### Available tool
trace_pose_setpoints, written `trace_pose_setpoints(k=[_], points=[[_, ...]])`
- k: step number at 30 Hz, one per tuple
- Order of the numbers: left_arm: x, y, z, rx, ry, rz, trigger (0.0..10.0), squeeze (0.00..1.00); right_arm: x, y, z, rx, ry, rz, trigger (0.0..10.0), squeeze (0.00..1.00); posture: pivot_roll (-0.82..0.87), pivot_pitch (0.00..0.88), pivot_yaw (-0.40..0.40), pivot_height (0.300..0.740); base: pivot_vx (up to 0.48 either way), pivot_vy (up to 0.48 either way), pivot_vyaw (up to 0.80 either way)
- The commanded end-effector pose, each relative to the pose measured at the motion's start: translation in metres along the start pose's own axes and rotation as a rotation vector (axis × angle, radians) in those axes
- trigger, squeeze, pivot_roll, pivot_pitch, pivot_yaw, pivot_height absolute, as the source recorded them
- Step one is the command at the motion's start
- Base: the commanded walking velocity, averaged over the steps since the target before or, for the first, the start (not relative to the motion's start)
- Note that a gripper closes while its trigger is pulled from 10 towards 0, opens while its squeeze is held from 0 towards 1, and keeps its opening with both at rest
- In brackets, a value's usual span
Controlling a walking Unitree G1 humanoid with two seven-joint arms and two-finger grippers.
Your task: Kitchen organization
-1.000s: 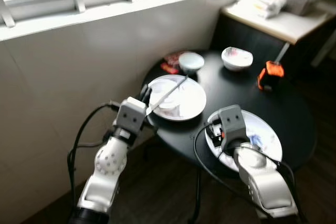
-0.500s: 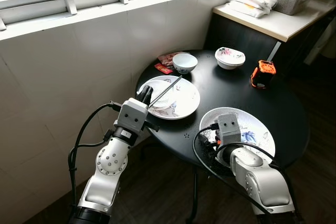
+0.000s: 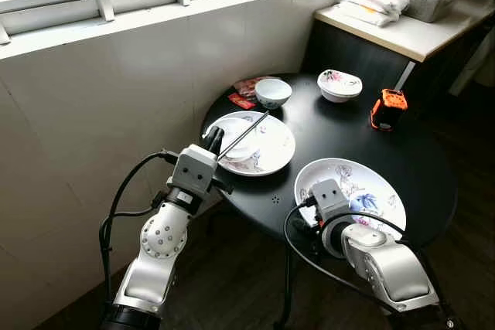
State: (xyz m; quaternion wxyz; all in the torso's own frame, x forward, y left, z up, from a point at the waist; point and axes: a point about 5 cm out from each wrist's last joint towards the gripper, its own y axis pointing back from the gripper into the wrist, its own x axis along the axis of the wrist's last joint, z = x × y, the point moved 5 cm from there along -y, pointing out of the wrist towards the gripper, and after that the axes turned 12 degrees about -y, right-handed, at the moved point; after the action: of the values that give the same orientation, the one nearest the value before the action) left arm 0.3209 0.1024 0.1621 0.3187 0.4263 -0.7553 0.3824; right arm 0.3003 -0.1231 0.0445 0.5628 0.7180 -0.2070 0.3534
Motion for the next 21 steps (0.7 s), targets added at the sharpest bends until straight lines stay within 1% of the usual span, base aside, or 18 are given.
trace_pose_setpoints(k=[1,3,4,5,6,7,8,9,16,21], points=[[0.000,-0.002,0.005,-0.013,-0.005,-0.005,10.0,0.00,-0.001,-0.001,0.003,-0.006,0.074,-0.029,10.0,0.00,-0.05,0.000,-0.098,0.740,0.000,0.000,0.00],[-0.001,-0.002,0.004,-0.012,-0.006,-0.008,10.0,0.00,-0.001,-0.001,0.005,-0.012,0.130,-0.041,10.0,0.00,-0.05,0.000,-0.102,0.740,0.000,0.000,0.00],[-0.001,-0.002,0.004,-0.012,-0.006,-0.008,10.0,0.00,-0.001,-0.001,0.005,-0.012,0.130,-0.041,10.0,0.00,-0.05,0.000,-0.102,0.740,0.000,0.000,0.00],[-0.001,-0.002,0.004,-0.010,-0.006,-0.012,10.0,0.00,0.000,-0.002,0.006,-0.015,0.172,-0.047,4.6,0.00,-0.05,0.000,-0.103,0.740,0.000,0.000,0.00],[-0.002,-0.002,0.004,-0.009,-0.006,-0.014,10.0,0.00,0.000,-0.002,0.006,-0.016,0.186,-0.048,4.6,0.00,-0.05,0.000,-0.103,0.740,0.000,0.000,0.00],[-0.002,-0.002,0.004,-0.008,-0.006,-0.015,10.0,0.00,0.000,-0.002,0.007,-0.020,0.203,-0.050,2.5,0.00,-0.05,0.000,-0.103,0.740,0.000,0.000,0.00],[-0.002,-0.002,0.004,-0.007,-0.007,-0.016,10.0,0.00,0.000,-0.002,0.007,-0.022,0.213,-0.051,2.5,0.00,-0.05,0.000,-0.103,0.740,0.000,0.000,0.00],[-0.002,-0.002,0.004,-0.007,-0.008,-0.017,10.0,0.00,0.001,-0.002,0.008,-0.027,0.226,-0.051,0.0,0.00,-0.05,0.000,-0.103,0.740,0.000,0.000,0.00],[-0.004,-0.001,0.003,-0.005,-0.012,-0.024,10.0,0.00,0.000,-0.002,0.011,-0.058,0.298,-0.044,0.0,0.00,-0.05,0.000,-0.103,0.740,0.000,0.000,0.00],[-0.005,-0.001,0.004,-0.007,-0.013,-0.028,10.0,0.00,0.005,-0.001,0.014,-0.123,0.358,-0.003,0.0,0.00,-0.05,0.000,-0.102,0.740,0.000,0.000,0.00]])
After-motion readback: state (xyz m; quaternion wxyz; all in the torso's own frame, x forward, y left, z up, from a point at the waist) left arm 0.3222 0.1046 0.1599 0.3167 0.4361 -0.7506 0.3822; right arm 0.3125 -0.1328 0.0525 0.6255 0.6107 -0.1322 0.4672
